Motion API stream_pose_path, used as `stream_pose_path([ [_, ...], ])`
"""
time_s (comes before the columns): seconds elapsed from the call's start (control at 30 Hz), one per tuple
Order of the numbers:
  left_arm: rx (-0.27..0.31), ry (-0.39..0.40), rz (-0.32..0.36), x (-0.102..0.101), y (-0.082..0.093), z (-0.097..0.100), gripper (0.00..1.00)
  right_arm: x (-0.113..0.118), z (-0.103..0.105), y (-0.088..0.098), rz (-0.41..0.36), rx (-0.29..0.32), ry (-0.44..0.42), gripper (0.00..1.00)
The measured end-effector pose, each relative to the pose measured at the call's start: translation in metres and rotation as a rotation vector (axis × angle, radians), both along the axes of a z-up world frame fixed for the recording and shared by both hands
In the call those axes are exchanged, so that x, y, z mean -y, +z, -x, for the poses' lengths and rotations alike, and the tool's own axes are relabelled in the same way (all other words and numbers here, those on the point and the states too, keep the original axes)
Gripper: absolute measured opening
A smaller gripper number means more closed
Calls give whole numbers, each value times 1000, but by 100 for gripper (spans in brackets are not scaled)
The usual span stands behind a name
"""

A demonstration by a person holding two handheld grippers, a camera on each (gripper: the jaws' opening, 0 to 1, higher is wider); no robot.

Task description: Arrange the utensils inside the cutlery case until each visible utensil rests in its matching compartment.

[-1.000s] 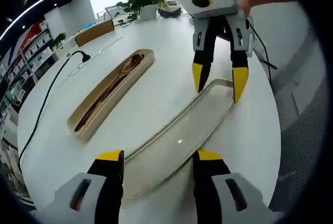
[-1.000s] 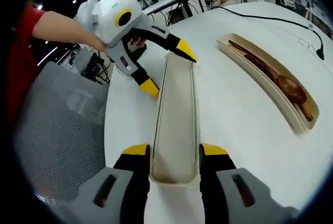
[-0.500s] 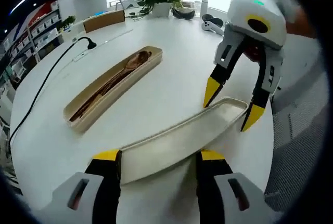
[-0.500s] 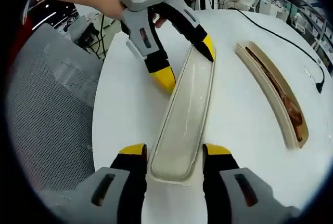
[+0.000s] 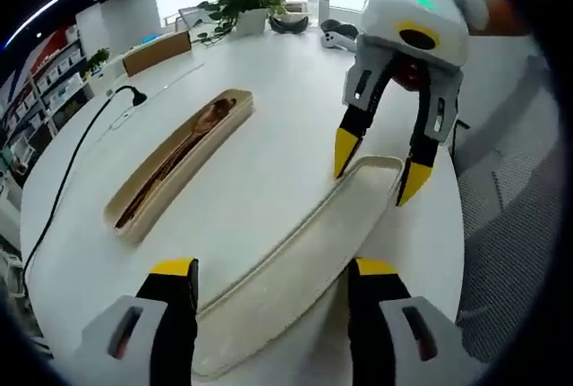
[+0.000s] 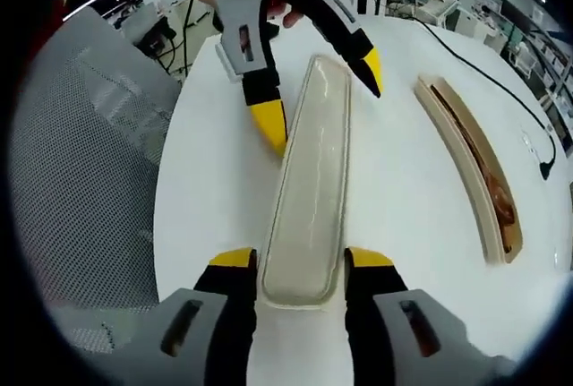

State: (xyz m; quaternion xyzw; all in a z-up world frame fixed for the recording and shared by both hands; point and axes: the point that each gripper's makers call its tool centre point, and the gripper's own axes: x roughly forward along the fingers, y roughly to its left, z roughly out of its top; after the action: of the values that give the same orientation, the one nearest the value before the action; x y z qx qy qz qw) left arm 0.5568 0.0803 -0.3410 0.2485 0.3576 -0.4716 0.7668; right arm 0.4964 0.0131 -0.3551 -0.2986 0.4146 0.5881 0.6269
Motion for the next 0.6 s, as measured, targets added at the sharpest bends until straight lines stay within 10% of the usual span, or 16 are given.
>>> stream_pose_path([
  [0.6, 31, 16, 35, 16, 7, -14, 74, 8, 15, 14, -139, -329, -198, 33],
])
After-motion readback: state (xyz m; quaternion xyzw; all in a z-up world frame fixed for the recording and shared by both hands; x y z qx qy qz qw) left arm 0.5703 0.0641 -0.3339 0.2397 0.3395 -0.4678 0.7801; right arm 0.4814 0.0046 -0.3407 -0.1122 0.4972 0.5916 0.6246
